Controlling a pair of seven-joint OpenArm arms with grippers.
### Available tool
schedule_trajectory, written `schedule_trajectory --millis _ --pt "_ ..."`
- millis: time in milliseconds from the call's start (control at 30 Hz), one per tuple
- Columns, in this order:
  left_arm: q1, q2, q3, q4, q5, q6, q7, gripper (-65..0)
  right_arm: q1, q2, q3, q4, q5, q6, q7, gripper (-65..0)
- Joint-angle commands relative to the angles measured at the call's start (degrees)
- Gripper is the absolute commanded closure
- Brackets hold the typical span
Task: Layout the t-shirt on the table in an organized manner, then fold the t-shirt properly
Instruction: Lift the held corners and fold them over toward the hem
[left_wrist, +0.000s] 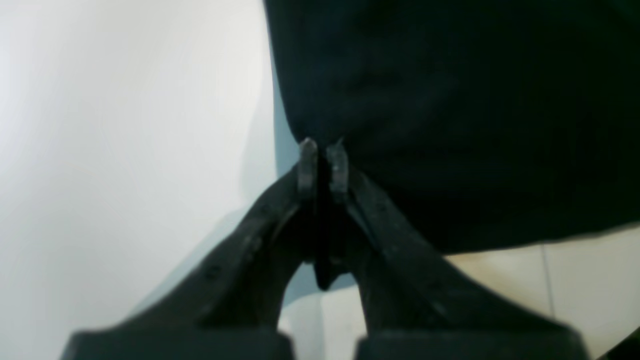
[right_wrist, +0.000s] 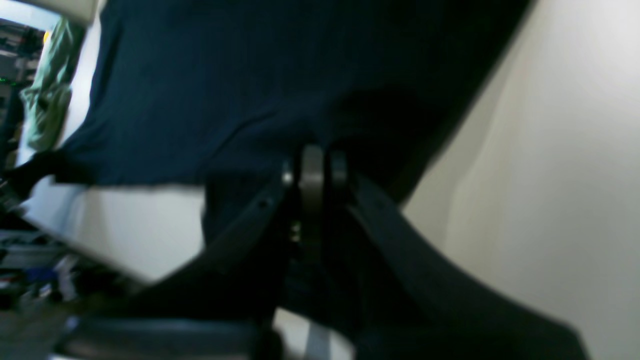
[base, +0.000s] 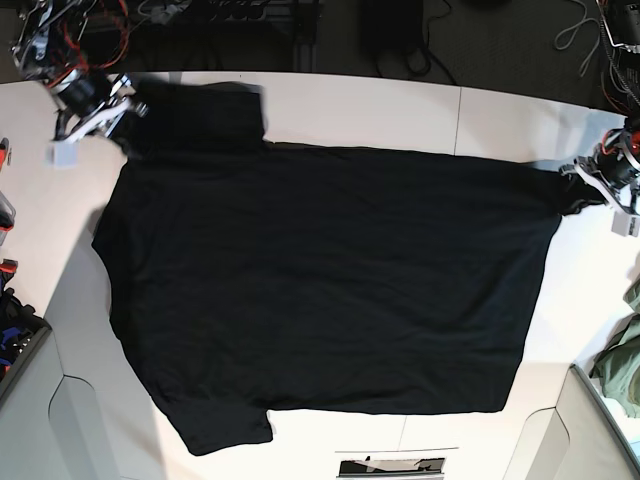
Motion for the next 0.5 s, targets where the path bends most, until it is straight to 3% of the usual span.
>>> schedule_trajectory --millis 0,467 --pt "-1.36 -1.38 -0.66 0.74 -1.31 -0.71 -1.05 0.0 1.2 0.7 0.2 0.79 0.24 0.48 1.09 0.0" --pt "-9.29 -1.36 -0.13 0.02 -0.09 -0.71 -2.84 0.0 11.89 3.48 0.2 -0.74 -7.1 0.42 3.26 0.0"
